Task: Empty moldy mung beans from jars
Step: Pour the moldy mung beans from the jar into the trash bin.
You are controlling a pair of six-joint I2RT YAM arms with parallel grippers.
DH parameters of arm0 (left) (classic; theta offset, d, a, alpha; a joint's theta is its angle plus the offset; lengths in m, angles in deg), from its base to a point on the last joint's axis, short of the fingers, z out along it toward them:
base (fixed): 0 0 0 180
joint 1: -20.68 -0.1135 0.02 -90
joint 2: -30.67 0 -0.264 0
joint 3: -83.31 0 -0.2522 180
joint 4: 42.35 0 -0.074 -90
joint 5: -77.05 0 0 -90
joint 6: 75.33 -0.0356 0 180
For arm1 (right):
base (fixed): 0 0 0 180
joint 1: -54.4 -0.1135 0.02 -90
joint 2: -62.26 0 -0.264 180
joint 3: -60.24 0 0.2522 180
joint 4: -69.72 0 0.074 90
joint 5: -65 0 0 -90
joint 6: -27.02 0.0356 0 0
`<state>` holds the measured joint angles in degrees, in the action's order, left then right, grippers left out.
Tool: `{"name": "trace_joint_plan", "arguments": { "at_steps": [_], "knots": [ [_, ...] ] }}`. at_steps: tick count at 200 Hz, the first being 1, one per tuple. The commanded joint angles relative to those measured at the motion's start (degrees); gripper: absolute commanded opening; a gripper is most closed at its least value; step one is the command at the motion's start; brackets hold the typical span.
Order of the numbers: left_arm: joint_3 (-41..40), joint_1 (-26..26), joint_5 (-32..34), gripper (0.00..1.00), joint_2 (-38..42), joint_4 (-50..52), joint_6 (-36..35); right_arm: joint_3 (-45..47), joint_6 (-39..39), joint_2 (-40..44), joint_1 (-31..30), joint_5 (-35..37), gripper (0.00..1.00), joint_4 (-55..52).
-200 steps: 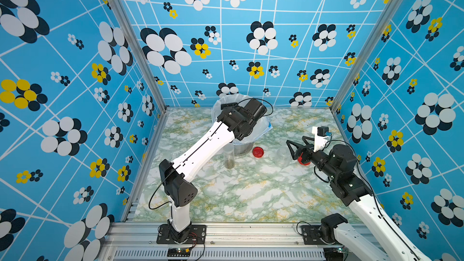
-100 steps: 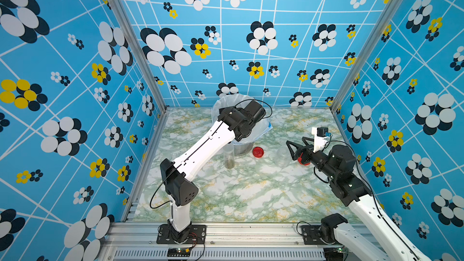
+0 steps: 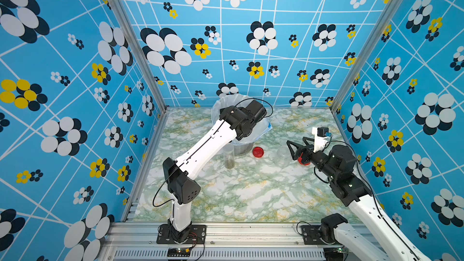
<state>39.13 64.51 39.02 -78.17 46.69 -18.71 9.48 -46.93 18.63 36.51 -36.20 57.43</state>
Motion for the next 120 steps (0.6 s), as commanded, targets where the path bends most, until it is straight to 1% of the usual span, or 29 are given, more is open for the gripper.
{"name": "trace_joint_plan", "arguments": {
  "at_steps": [1, 21, 64, 94, 110, 120],
  "knots": [
    [4.0, -1.2, -8.5, 0.69, -1.3, 7.0, 7.8, 0.7, 0.0, 0.6, -0.4, 0.7, 0.99, -0.9],
    [10.2, -1.9, -15.8, 0.69, -1.4, 8.8, 11.8, 0.7, 0.0, 0.6, -0.4, 0.7, 0.99, -0.9],
    [12.2, -1.3, -13.8, 0.69, -1.3, 6.6, 10.3, 0.7, 0.0, 0.8, -0.4, 0.8, 0.99, -1.0],
    [12.9, -1.5, -17.4, 0.70, -1.4, 7.5, 10.9, 0.7, 0.0, 0.6, -0.4, 1.0, 0.99, -0.9],
    [12.9, -2.8, -18.6, 0.71, -2.2, 9.2, 12.6, 0.7, 0.1, 0.5, -0.3, 1.1, 0.99, -0.9],
    [13.6, -4.0, -21.1, 0.71, -2.7, 10.2, 14.0, 0.8, 0.1, 0.4, -0.4, 1.1, 0.99, -0.8]
  ]
}}
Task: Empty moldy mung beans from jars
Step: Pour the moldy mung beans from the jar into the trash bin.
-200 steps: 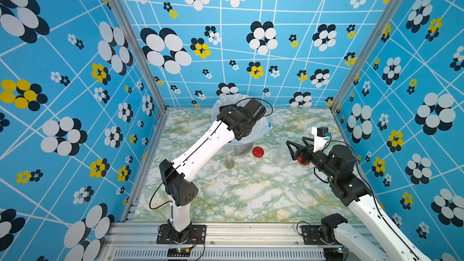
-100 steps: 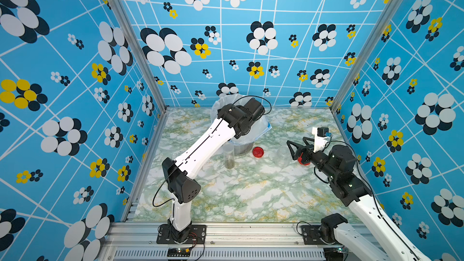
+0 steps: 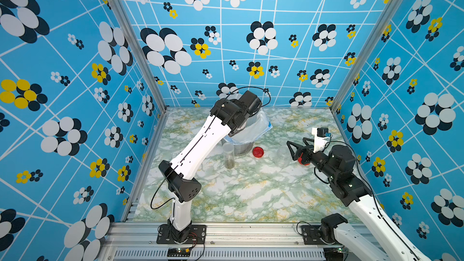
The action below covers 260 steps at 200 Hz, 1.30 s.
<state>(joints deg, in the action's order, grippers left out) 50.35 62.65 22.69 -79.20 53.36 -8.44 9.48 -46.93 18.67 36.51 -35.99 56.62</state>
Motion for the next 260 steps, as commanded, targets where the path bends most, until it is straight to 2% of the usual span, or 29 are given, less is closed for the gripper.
{"name": "trace_joint_plan", "arguments": {
  "at_steps": [1, 18, 74, 95, 134, 154, 208, 260],
  "knots": [
    [2.5, -2.2, -5.1, 0.71, -1.7, 3.5, 3.8, 0.8, 0.1, 0.3, -0.4, 0.9, 0.99, 0.0],
    [3.7, -3.3, -7.4, 0.71, -2.1, 3.6, 5.2, 0.8, 0.0, 0.1, -0.4, 0.9, 0.99, 0.1],
    [7.0, -2.5, -5.5, 0.72, -1.4, 4.7, 5.8, 0.7, 0.3, -0.6, -0.4, 1.1, 0.99, 0.6],
    [4.9, -0.2, 1.8, 0.72, -2.3, 4.5, 3.2, 0.7, 0.4, -1.0, -0.4, 0.8, 0.99, 0.6],
    [-1.9, 2.1, 22.9, 0.72, -4.6, -2.1, -3.6, 1.0, 0.5, -0.6, -0.4, 0.6, 0.99, 0.6],
    [-4.0, 2.5, 27.9, 0.72, -4.9, -6.6, -7.4, 0.9, 0.3, -0.3, -0.4, 0.6, 0.99, 0.2],
    [-5.8, 2.6, 31.9, 0.74, -4.8, -11.6, -13.7, 1.0, 0.1, 0.6, -0.4, 0.7, 0.99, -0.3],
    [-7.8, 2.6, 31.7, 0.76, -5.0, -11.5, -18.7, 0.9, 0.0, 0.4, -0.4, 0.9, 0.99, -0.3]
  ]
}}
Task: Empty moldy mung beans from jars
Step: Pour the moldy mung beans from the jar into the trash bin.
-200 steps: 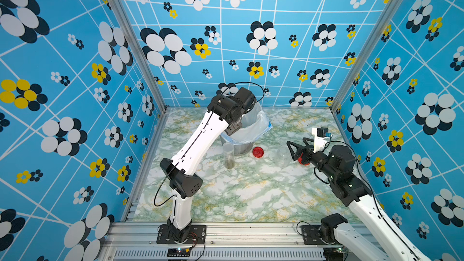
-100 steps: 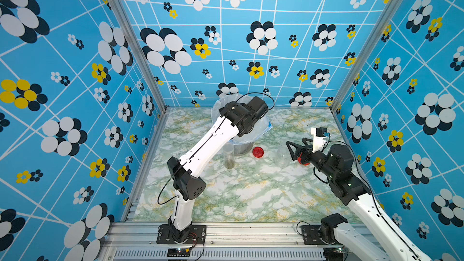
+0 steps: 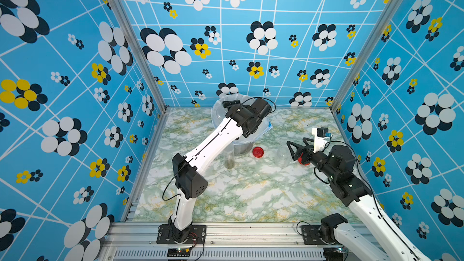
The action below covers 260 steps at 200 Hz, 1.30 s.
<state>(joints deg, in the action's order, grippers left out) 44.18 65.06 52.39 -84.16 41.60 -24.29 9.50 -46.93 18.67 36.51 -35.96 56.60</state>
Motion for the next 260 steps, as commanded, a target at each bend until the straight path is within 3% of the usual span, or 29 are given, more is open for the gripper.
{"name": "trace_joint_plan", "arguments": {
  "at_steps": [1, 96, 109, 129, 144, 175, 210, 260],
  "knots": [
    [-1.6, 0.2, 2.0, 0.76, 0.0, 0.4, -2.8, 0.9, 0.0, 0.4, -0.4, 0.9, 0.99, -0.3],
    [1.5, -0.1, -4.0, 0.84, -1.4, 7.6, 6.3, 1.0, 0.2, 0.4, -0.3, 1.2, 0.99, 0.0],
    [2.0, -0.3, -5.1, 0.77, -1.7, 8.0, 6.5, 1.0, 0.1, 0.5, -0.4, 1.3, 0.99, -0.2],
    [4.0, -0.7, -8.9, 0.54, -1.5, 9.1, 8.1, 1.0, 0.1, 0.5, -0.4, 1.7, 0.99, -0.2],
    [4.4, -0.9, -9.9, 0.45, -0.7, 8.3, 8.4, 1.1, 0.1, 0.6, -0.4, 2.4, 0.99, -0.4],
    [3.1, -0.8, -7.5, 0.44, 1.4, 2.5, 6.6, 1.2, 0.2, 0.6, -0.4, 2.5, 0.99, -0.4],
    [-1.4, -0.6, -10.2, 0.48, 5.6, -5.6, 4.8, 1.2, 0.1, 0.9, -0.4, 2.8, 0.99, -0.6],
    [-0.4, -1.4, -15.5, 0.50, 6.4, -4.3, 9.1, 1.2, -0.1, 0.7, -0.4, 2.6, 0.99, -0.6]
  ]
}}
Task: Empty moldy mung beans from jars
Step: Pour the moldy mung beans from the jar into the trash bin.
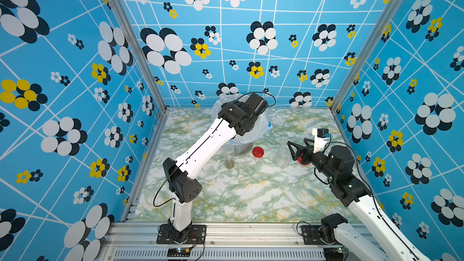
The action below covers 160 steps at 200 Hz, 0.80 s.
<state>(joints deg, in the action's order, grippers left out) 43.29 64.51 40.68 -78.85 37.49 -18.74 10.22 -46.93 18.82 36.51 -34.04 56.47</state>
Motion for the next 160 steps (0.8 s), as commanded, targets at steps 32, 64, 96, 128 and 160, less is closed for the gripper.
{"name": "trace_joint_plan", "arguments": {
  "at_steps": [32, 64, 96, 128, 160],
  "knots": [
    [1.3, -3.3, -14.0, 0.50, 3.2, 1.6, 12.8, 0.5, -0.4, 1.1, -0.4, 0.6, 0.99, -0.6],
    [-3.2, -5.6, -25.5, 0.51, 9.1, -4.2, 17.7, 0.1, -0.1, 1.2, -0.3, 0.0, 0.99, -0.5],
    [-6.4, -6.2, -30.3, 0.53, 12.9, -7.0, 17.7, -0.4, 0.5, 0.7, -0.4, -0.6, 0.99, -0.2],
    [-9.4, -7.1, -37.6, 0.53, 16.6, -8.9, 20.8, -2.7, 1.9, -0.9, -0.4, -4.3, 0.99, -0.3],
    [-20.5, -8.3, -48.8, 0.55, 25.3, -21.4, 23.8, -6.4, 5.0, -1.2, -0.4, -7.3, 0.99, -1.9]
  ]
}}
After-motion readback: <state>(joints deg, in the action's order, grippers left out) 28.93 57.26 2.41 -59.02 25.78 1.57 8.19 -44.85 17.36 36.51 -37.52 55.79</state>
